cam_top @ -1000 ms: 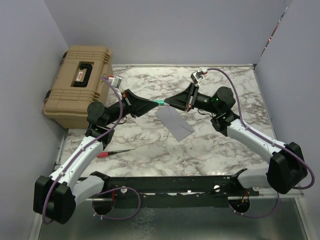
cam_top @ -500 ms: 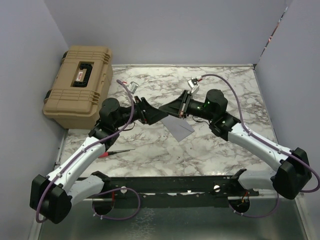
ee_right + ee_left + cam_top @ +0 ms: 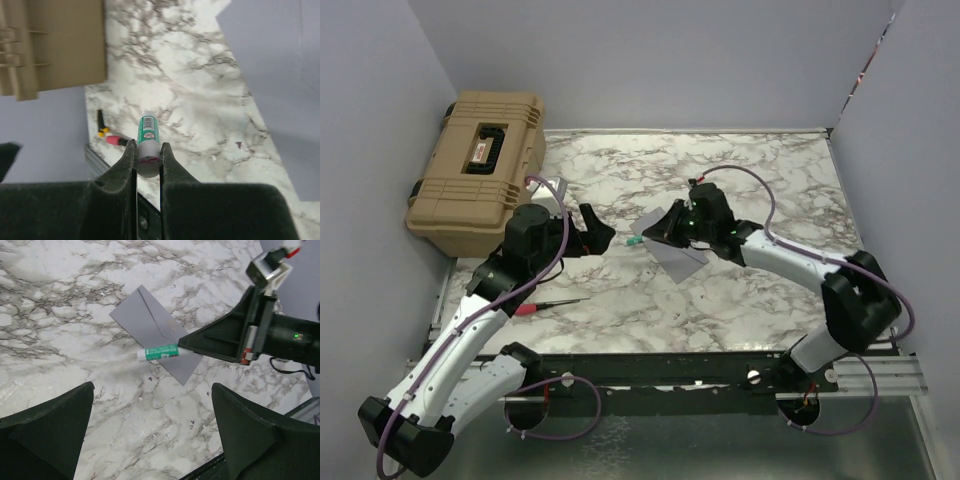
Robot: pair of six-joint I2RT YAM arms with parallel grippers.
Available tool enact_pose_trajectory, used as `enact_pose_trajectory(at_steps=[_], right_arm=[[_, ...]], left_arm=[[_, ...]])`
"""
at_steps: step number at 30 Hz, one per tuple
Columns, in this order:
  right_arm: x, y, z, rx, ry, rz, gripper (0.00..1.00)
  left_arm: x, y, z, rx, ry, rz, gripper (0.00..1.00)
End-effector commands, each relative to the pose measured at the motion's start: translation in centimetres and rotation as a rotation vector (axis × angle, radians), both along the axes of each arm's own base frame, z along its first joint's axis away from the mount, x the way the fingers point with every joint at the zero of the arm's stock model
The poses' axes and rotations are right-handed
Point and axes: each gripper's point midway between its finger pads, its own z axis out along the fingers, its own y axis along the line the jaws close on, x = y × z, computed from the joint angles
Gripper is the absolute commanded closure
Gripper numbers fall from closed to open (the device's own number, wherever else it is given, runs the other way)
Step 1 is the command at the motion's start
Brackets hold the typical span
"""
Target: Place the letter into the envelope and seal it
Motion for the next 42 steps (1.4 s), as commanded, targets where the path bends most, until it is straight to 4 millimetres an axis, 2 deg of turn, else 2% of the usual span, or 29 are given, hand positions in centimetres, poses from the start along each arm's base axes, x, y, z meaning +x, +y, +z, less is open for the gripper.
enact_pose_trajectory(at_steps=[1,4,8,11,16,21,24,27,31,35,39,42], right_arm=[[0.0,2.1,-4.8,-0.061,0.117,0.108,1.00],[0.5,3.7,-7.1,-0.034,0.168,0.143,1.00],[0.8,5.2,-9.0,0.010,0.199,0.179,0.99],[0.9,5.5,-11.0,-0.015,0.213,0.200,0.83],[1.0,4.2,-13.2,-0.113,0.237,0.165,0.68],[1.2,2.5,-13.5,-0.195,0.226,0.108,0.36],[1.5,2.0,-12.0,-0.197,0.178,0.088,0.26],[1.3,0.8,-10.3,-0.224,0.140,0.068,0.21],[1.1,-1.9,-8.0,-0.307,0.068,0.014,0.17],[1.1,-7.2,-5.5,-0.475,0.008,-0.148,0.11],[0.2,-13.0,-0.7,-0.604,-0.070,-0.314,0.07],[-1.2,-17.1,2.7,-0.665,-0.116,-0.433,0.07]], left_arm=[[0.0,2.7,0.4,0.084,-0.029,0.105,0.01],[0.0,2.8,0.6,0.084,-0.034,0.109,0.01],[0.1,2.8,0.3,0.088,-0.028,0.107,0.01],[0.3,2.5,0.6,0.087,-0.026,0.096,0.01],[0.7,2.2,2.2,0.073,-0.054,0.092,0.01],[1.0,2.1,3.0,0.073,-0.075,0.090,0.01],[1.2,2.0,3.0,0.078,-0.072,0.090,0.01],[1.3,2.1,3.2,0.072,-0.072,0.101,0.01],[1.6,3.7,3.9,0.101,-0.073,0.185,0.01],[1.6,6.0,4.9,0.184,-0.086,0.272,0.01],[1.0,9.8,6.6,0.233,-0.111,0.446,0.01],[-0.4,11.6,8.2,0.206,-0.151,0.513,0.01]])
